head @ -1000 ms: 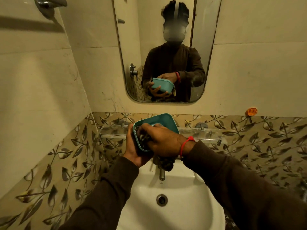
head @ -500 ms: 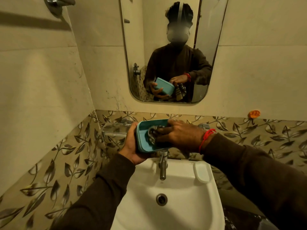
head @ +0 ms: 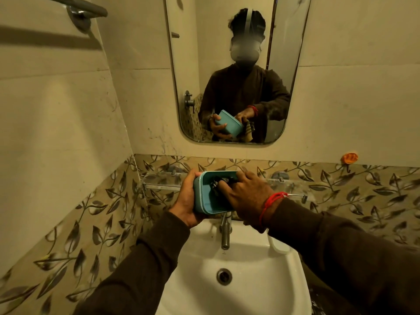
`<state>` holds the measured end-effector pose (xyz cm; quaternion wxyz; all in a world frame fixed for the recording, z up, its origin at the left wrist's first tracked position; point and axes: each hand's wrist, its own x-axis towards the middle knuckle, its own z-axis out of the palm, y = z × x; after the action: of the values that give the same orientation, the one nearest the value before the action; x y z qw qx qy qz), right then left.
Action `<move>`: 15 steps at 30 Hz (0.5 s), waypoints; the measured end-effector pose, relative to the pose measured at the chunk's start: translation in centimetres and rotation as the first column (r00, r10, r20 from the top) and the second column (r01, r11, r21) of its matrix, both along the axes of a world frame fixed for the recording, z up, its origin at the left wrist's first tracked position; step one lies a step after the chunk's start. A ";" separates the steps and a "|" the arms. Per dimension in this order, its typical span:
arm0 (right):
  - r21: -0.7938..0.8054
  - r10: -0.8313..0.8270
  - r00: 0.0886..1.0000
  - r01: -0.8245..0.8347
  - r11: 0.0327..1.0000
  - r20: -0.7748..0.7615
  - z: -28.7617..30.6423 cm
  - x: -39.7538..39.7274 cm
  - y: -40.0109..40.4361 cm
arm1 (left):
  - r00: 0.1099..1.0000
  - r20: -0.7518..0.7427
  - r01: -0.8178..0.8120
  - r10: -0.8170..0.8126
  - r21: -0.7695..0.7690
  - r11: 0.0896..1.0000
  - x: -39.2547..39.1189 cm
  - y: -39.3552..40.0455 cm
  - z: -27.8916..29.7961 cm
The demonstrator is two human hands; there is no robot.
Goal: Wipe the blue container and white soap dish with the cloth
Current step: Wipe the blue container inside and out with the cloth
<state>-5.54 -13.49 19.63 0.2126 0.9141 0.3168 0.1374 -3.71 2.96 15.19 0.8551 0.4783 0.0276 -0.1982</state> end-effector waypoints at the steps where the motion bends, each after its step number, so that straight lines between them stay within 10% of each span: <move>1: 0.003 0.012 1.000 -0.012 1.000 -0.023 0.0 -0.1 0.1 | 1.000 0.015 -0.010 0.010 -0.016 1.000 0.0 0.1 0.0; 15: 0.458 0.248 0.908 -0.072 0.886 -0.337 1.4 -1.4 2.8 | 0.978 0.177 -0.066 0.113 -0.251 0.966 0.9 0.4 -1.0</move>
<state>-6.94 -10.66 21.03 -0.0760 0.9172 0.3892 0.0395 -2.81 3.32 14.22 0.9142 0.3845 -0.0571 -0.1146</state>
